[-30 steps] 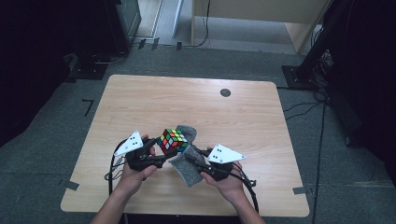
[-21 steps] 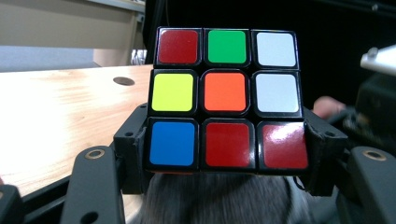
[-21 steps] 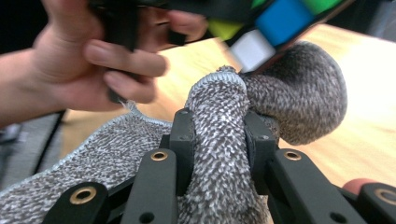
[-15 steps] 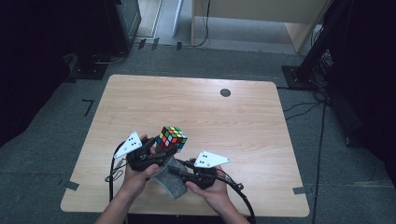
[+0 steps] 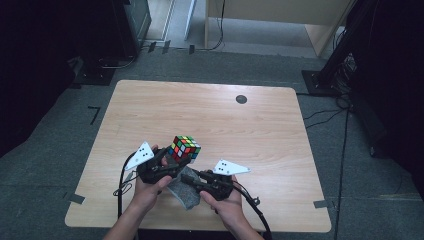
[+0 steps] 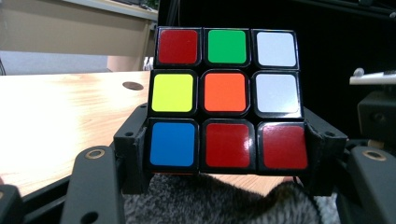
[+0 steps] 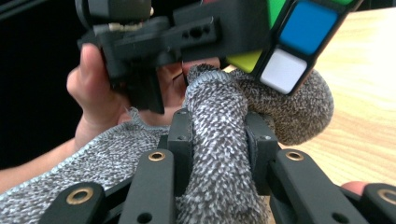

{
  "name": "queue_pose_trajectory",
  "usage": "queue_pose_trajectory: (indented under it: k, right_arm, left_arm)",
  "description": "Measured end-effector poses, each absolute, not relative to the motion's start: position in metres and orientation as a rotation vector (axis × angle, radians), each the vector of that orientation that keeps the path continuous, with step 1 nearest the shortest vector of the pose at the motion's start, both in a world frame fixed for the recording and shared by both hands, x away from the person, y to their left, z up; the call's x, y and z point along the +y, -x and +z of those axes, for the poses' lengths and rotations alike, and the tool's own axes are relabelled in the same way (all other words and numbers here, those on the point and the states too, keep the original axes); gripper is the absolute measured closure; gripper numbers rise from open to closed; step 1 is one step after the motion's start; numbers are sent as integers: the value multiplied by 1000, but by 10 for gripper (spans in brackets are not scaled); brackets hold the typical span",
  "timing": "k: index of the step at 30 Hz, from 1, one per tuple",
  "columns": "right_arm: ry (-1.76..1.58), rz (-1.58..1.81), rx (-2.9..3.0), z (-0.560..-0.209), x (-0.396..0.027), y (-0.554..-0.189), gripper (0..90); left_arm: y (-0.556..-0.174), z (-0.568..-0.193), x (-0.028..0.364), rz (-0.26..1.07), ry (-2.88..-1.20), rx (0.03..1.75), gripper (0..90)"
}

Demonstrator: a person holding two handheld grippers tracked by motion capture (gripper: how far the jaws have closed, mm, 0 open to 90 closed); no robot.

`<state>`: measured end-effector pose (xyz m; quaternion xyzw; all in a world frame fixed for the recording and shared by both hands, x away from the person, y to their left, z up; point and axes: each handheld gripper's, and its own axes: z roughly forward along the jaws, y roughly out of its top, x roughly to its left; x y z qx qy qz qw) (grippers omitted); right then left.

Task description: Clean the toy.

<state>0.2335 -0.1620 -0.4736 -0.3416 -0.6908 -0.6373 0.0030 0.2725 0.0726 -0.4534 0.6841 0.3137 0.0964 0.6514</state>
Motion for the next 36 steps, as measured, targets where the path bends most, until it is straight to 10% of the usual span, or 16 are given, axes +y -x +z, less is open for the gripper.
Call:
queue_pose_trajectory:
  k: [36]
  right_arm:
    - [1290, -2055, -2071, -472, -190, -243, 681]
  left_arm:
    - [-273, -451, 77, 212, -1510, 744, 341]
